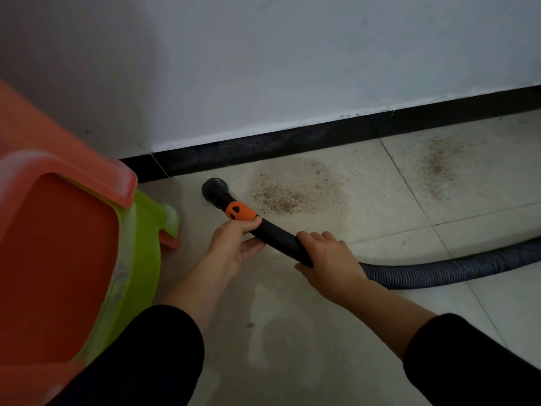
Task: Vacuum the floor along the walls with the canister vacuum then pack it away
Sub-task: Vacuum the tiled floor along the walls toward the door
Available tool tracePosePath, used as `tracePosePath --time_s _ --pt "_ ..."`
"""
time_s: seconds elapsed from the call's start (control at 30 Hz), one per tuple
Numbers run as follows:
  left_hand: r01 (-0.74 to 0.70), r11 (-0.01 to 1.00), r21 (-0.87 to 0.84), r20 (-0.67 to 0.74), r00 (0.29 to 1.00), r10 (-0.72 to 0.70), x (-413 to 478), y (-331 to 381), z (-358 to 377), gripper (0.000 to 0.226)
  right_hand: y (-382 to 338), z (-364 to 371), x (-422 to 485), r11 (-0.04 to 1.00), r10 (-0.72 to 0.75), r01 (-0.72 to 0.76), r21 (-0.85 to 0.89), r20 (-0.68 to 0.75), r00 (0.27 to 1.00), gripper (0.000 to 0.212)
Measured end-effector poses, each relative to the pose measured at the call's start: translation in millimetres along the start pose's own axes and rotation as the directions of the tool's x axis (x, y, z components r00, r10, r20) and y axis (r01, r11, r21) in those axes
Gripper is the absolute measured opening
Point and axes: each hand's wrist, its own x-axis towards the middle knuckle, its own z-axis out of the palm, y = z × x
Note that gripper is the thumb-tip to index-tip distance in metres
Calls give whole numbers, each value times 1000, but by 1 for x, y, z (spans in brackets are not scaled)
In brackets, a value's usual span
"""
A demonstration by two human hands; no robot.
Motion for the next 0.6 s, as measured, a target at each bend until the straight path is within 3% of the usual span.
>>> tracePosePath --time_s 0.3,0.43,0.6 --pt "-39 999 -7 -5 999 39 13 7 -4 27 -5 5 15 1000 -18 18 -17 -15 1000 40" --pt "-34 999 -14 -4 999 34 14 8 0 21 -2 5 17 1000 -18 17 -21 -29 999 42" --pt "-42 999 -10 -3 999 42 14 7 6 34 2 4 16 1000 -6 5 -17 -40 999 41"
